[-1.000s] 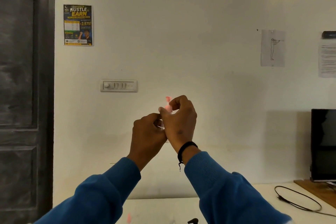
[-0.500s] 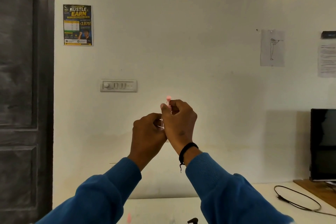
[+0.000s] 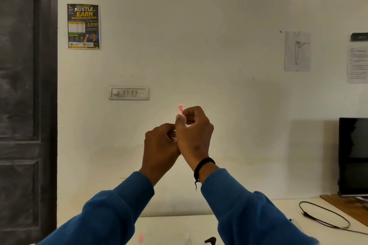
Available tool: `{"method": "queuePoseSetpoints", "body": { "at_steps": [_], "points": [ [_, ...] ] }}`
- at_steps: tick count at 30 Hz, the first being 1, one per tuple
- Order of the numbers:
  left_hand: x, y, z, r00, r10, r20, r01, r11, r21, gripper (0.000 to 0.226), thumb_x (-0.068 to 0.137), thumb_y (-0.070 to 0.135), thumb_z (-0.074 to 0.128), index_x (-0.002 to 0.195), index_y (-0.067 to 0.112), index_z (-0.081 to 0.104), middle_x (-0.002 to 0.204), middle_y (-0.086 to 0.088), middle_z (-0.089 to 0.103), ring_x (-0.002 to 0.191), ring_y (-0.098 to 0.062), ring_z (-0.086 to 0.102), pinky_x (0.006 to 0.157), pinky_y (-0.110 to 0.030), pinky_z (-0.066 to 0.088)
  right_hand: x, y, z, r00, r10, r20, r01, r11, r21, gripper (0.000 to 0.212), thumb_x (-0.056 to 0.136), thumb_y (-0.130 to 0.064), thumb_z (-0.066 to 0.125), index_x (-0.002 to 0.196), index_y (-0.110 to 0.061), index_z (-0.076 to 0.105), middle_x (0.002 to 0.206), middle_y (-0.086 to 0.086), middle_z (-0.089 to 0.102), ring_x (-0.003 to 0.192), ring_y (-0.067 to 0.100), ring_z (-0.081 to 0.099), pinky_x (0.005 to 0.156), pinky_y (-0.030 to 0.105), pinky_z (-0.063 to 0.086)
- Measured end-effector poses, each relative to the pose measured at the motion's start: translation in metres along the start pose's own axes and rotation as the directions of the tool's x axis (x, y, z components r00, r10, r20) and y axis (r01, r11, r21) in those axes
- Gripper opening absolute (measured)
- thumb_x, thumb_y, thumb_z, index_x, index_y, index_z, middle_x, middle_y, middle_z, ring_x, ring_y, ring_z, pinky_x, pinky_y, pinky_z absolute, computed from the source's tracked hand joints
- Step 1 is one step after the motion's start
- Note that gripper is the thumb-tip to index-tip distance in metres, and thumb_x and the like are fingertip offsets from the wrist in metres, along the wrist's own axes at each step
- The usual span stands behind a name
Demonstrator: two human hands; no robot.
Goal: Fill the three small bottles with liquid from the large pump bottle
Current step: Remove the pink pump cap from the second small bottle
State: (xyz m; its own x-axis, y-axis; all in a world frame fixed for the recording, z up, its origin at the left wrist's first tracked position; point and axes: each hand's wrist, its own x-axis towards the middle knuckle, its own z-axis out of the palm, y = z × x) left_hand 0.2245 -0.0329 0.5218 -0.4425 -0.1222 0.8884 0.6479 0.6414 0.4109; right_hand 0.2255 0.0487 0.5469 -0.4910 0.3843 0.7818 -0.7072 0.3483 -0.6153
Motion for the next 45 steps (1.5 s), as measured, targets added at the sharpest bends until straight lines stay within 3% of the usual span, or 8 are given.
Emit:
{"method": "queuePoseSetpoints", "body": {
  "at_steps": [6, 12, 17, 21, 26, 31, 38, 45],
  "points": [
    [-0.004, 0.001, 0.003, 1.0, -0.022, 0.006, 0.022, 1.0, -0.001, 0.017, 0.083, 0.018, 0.079, 0.089, 0.004, 0.073, 0.067, 0.006, 0.061, 0.057, -0.006, 0.054, 0.056, -0.005, 0.04, 0.006, 0.002, -0.001, 0.999, 0.019, 0.047, -0.017, 0.999, -0.036, 0.028, 0.082, -0.028, 0.085, 0.089, -0.02, 0.058, 0.094, -0.004, 0.062, 0.082, 0.011, 0.06, 0.067, 0.011, 0.045],
    [-0.004, -0.003, 0.003, 1.0, -0.001, 0.021, 0.001, 1.0, 0.014, 0.015, 0.081, 0.015, 0.08, 0.089, 0.004, 0.074, 0.066, 0.009, 0.061, 0.057, -0.006, 0.055, 0.055, -0.005, 0.038, 0.002, 0.005, -0.003, 0.998, 0.049, 0.042, -0.048, 0.999, -0.013, 0.01, 0.092, -0.016, 0.068, 0.082, -0.014, 0.067, 0.076, -0.002, 0.068, 0.075, 0.019, 0.065, 0.067, 0.027, 0.054],
    [-0.006, -0.001, 0.005, 1.0, 0.001, 0.016, -0.001, 1.0, 0.019, 0.017, 0.082, 0.018, 0.08, 0.089, 0.004, 0.072, 0.065, 0.009, 0.061, 0.057, -0.007, 0.056, 0.056, -0.005, 0.04, 0.004, 0.006, -0.003, 0.997, 0.058, 0.057, -0.056, 0.998, -0.037, 0.021, 0.086, -0.036, 0.08, 0.092, -0.022, 0.066, 0.094, -0.003, 0.064, 0.081, 0.01, 0.06, 0.071, 0.013, 0.049],
    [-0.004, -0.005, 0.006, 1.0, -0.008, 0.012, 0.008, 1.0, 0.02, 0.026, 0.083, 0.023, 0.08, 0.102, 0.007, 0.076, 0.083, 0.002, 0.073, 0.07, -0.011, 0.065, 0.067, -0.008, 0.045, 0.002, 0.005, -0.006, 0.998, 0.041, 0.046, -0.042, 0.999, 0.018, 0.02, 0.088, -0.027, 0.08, 0.098, -0.023, 0.063, 0.09, -0.012, 0.064, 0.078, 0.004, 0.062, 0.07, 0.006, 0.045],
    [-0.004, 0.001, 0.004, 1.0, -0.002, 0.015, 0.002, 1.0, 0.027, 0.015, 0.082, 0.018, 0.08, 0.092, 0.007, 0.075, 0.068, 0.013, 0.06, 0.059, -0.004, 0.056, 0.055, -0.004, 0.041, 0.001, 0.006, -0.001, 0.998, 0.041, 0.052, -0.041, 0.999, 0.015, 0.009, 0.094, -0.021, 0.066, 0.092, -0.026, 0.06, 0.083, -0.012, 0.064, 0.085, 0.014, 0.066, 0.083, 0.035, 0.059],
    [-0.004, -0.001, 0.005, 1.0, -0.019, 0.0, 0.019, 1.0, 0.013, 0.018, 0.083, 0.021, 0.079, 0.091, 0.006, 0.074, 0.069, 0.007, 0.064, 0.061, -0.008, 0.06, 0.058, -0.004, 0.042, 0.005, 0.011, -0.001, 0.996, 0.016, 0.085, -0.012, 0.999, -0.049, 0.028, 0.082, -0.038, 0.083, 0.096, -0.022, 0.065, 0.096, -0.005, 0.065, 0.086, 0.009, 0.06, 0.074, 0.019, 0.049],
    [-0.006, -0.007, 0.004, 0.999, -0.037, -0.001, 0.037, 0.999, 0.027, 0.018, 0.083, 0.019, 0.079, 0.095, 0.006, 0.076, 0.073, 0.004, 0.068, 0.064, -0.01, 0.061, 0.062, -0.012, 0.044, 0.002, 0.006, -0.001, 0.994, 0.025, 0.103, -0.017, 0.997, -0.077, 0.005, 0.091, -0.025, 0.07, 0.096, -0.023, 0.069, 0.086, -0.012, 0.07, 0.086, 0.015, 0.068, 0.089, 0.047, 0.058],
    [-0.006, -0.002, 0.004, 0.999, -0.038, 0.007, 0.038, 0.999, 0.023, 0.017, 0.083, 0.02, 0.079, 0.092, 0.006, 0.074, 0.07, 0.01, 0.063, 0.061, -0.008, 0.06, 0.057, -0.004, 0.04, 0.006, 0.003, -0.003, 0.989, 0.03, 0.148, -0.006, 0.987, -0.16, 0.028, 0.085, -0.04, 0.079, 0.102, -0.024, 0.064, 0.1, -0.006, 0.066, 0.093, 0.013, 0.062, 0.089, 0.043, 0.057]
  ]
}}
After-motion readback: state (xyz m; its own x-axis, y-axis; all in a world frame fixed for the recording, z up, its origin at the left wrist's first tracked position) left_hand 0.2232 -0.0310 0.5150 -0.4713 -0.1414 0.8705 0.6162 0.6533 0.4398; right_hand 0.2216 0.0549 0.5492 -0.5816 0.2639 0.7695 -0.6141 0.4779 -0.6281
